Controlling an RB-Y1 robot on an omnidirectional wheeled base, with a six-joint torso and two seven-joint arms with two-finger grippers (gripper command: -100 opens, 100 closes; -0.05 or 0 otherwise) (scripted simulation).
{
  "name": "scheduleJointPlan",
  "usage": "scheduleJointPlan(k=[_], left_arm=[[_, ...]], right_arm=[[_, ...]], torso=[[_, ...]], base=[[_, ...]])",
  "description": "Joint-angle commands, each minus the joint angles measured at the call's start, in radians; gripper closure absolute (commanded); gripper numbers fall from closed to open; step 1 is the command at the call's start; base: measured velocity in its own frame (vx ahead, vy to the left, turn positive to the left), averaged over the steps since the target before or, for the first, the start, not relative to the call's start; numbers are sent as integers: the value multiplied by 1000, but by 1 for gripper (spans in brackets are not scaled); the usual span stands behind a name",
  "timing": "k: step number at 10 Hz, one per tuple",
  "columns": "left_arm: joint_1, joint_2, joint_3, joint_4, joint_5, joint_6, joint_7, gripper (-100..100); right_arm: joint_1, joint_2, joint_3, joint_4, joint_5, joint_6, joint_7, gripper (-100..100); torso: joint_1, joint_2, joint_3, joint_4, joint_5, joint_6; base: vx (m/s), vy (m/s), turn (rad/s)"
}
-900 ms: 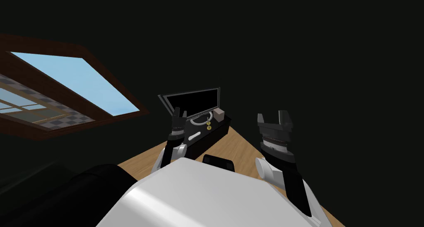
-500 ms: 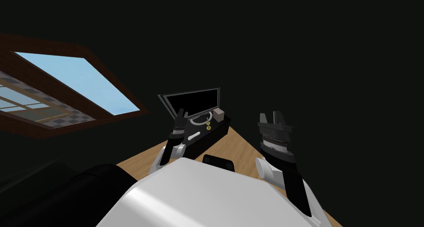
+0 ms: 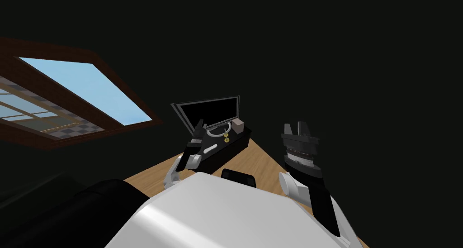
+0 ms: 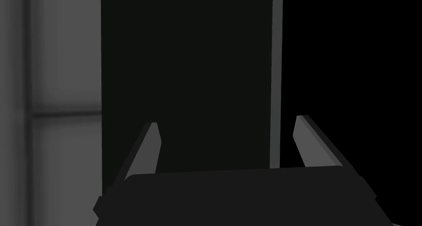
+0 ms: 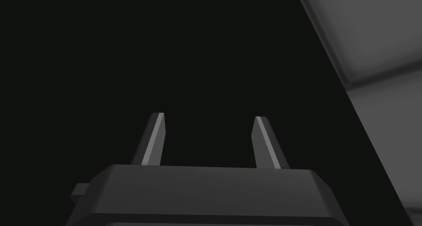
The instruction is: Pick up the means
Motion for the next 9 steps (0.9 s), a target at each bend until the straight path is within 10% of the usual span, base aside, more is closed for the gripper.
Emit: scheduleJointPlan(k=[1,9], left_arm=[[1,15,9,38,13,18,8,-100],[-69,107,68,202,98,208,46,-100]], right_arm=[[0,0,0,0,0,0,0,0],[0,0,0,0,0,0,0,0]], torso=[[0,0,0,0,0,0],[2,0,0,0,1,0]], base=[[28,-53,8],[24,-39,7]])
